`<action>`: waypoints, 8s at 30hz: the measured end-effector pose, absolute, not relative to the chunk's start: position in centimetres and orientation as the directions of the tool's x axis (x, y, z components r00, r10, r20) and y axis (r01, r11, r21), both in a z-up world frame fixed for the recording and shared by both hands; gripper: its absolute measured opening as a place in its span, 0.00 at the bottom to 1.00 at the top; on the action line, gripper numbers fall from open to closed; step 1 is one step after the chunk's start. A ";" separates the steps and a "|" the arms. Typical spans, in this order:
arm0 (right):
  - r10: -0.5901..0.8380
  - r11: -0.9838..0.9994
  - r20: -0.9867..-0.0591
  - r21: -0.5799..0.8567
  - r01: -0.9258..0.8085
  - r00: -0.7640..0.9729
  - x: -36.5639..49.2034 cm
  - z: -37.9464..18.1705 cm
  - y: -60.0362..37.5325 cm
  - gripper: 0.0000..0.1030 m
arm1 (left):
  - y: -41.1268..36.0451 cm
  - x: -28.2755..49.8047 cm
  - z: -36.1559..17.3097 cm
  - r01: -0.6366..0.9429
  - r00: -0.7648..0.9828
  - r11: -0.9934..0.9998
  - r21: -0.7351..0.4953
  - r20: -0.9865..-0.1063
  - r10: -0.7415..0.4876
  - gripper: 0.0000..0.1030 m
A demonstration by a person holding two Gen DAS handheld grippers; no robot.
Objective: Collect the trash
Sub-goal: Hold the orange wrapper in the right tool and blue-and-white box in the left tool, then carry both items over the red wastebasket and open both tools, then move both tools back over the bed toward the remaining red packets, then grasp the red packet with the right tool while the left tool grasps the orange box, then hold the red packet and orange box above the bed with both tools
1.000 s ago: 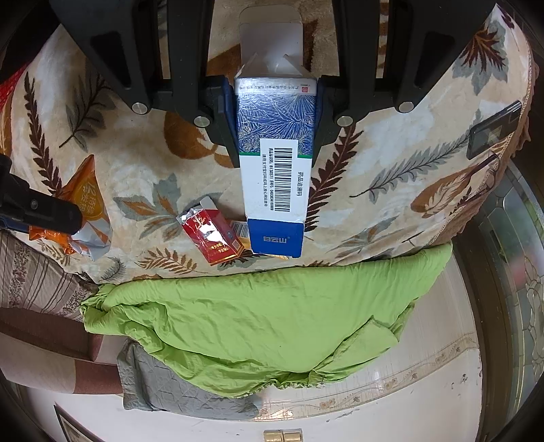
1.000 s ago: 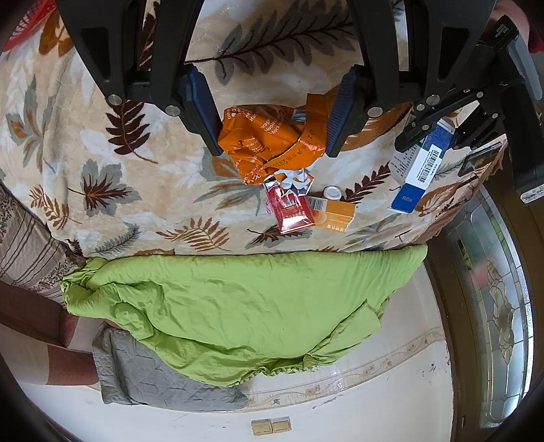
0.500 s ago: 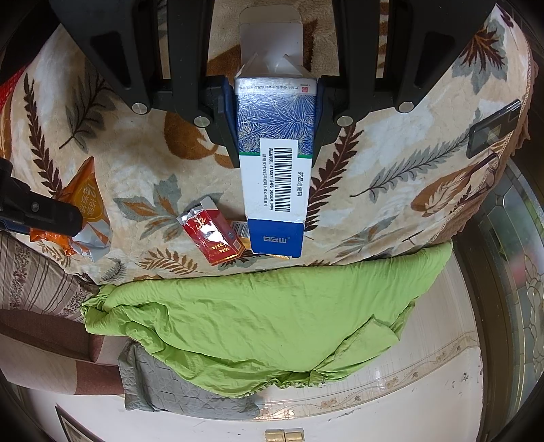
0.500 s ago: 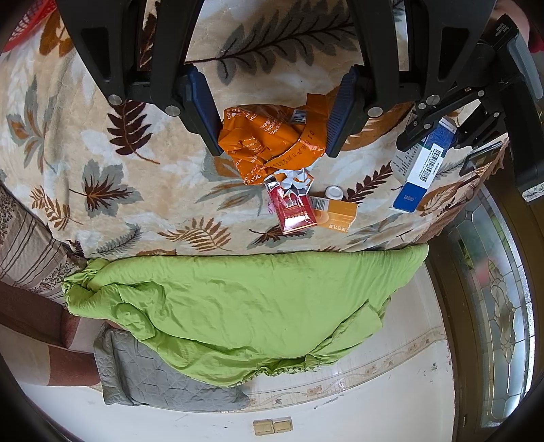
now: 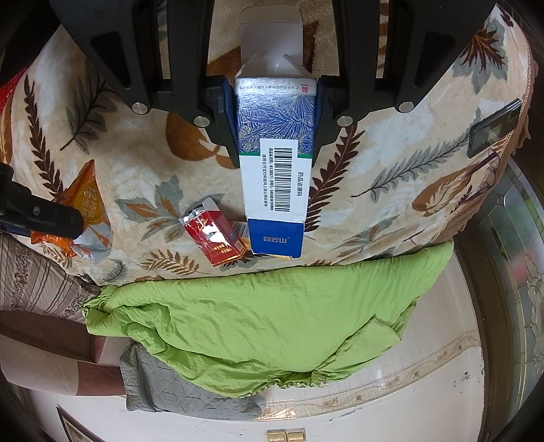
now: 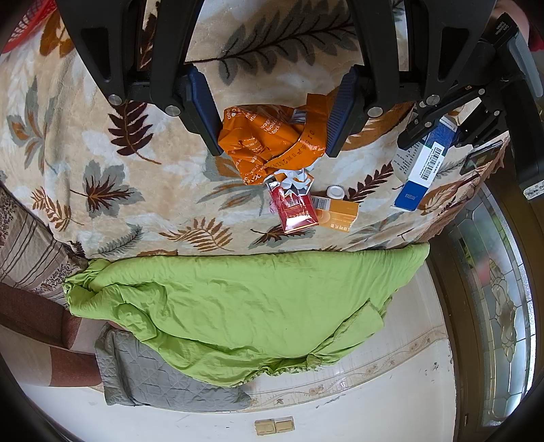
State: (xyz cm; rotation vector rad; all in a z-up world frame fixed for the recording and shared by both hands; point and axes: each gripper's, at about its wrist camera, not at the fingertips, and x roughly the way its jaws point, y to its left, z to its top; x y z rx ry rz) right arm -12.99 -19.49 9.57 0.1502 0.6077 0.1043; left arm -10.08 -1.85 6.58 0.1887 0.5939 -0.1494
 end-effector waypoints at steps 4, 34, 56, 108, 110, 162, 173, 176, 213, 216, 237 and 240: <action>0.141 0.984 -0.560 0.170 -0.053 0.816 -13.0 9.6 -19.5 0.63 | -1.9 -10.2 6.6 0.196 0.819 0.971 0.135 -0.567 -0.087 0.32; 0.076 0.935 -0.539 0.331 0.128 0.839 -24.6 12.3 -30.0 0.63 | -8.4 -16.7 10.3 0.606 0.606 0.790 -0.087 -0.594 -0.530 0.32; -0.216 0.781 -0.587 0.376 0.499 0.780 -42.1 11.7 -47.1 0.75 | -30.2 -27.4 11.4 0.894 0.176 0.400 -0.204 -0.660 -0.731 0.61; 0.099 0.994 -0.797 0.051 -0.097 0.595 6.0 4.6 -15.2 0.82 | 7.2 -1.6 5.9 -0.033 0.698 0.977 -0.212 -0.705 -0.129 0.71; 0.078 0.994 -0.800 0.021 -0.103 0.595 7.0 3.6 -15.1 0.82 | 7.2 -1.3 5.8 -0.027 0.700 0.977 -0.213 -0.702 -0.134 0.71; 0.053 0.926 -0.586 0.333 0.180 0.808 -6.4 7.4 -24.5 0.55 | -7.6 5.2 4.3 0.445 0.404 0.873 -0.197 -0.826 -0.393 0.66; 0.033 0.924 -0.587 0.327 0.199 0.809 -6.3 7.5 -24.8 0.55 | -11.1 5.9 1.6 0.445 0.404 0.888 -0.111 -0.860 -0.311 0.43; 0.031 0.926 -0.588 0.322 0.198 0.808 -6.3 7.6 -24.8 0.55 | -10.6 5.2 1.7 0.430 0.436 0.896 -0.105 -0.846 -0.308 0.43; 0.213 0.975 -0.593 0.185 -0.126 0.776 -13.7 8.1 -17.1 0.55 | 3.0 -12.6 6.9 0.117 0.798 0.992 0.039 -0.598 -0.070 0.44; 0.211 0.975 -0.605 0.188 -0.120 0.767 -13.2 7.6 -17.3 0.55 | 3.1 -12.3 6.7 0.113 0.799 0.993 0.041 -0.598 -0.066 0.44; 0.222 0.972 -0.612 0.205 -0.119 0.759 -12.4 7.0 -17.3 0.55 | 3.6 -11.1 6.5 0.102 0.796 0.994 0.044 -0.603 -0.055 0.44; 0.221 0.971 -0.611 0.207 -0.116 0.760 -12.5 7.0 -17.5 0.55 | 3.7 -11.0 6.5 0.103 0.798 0.993 0.050 -0.600 -0.053 0.44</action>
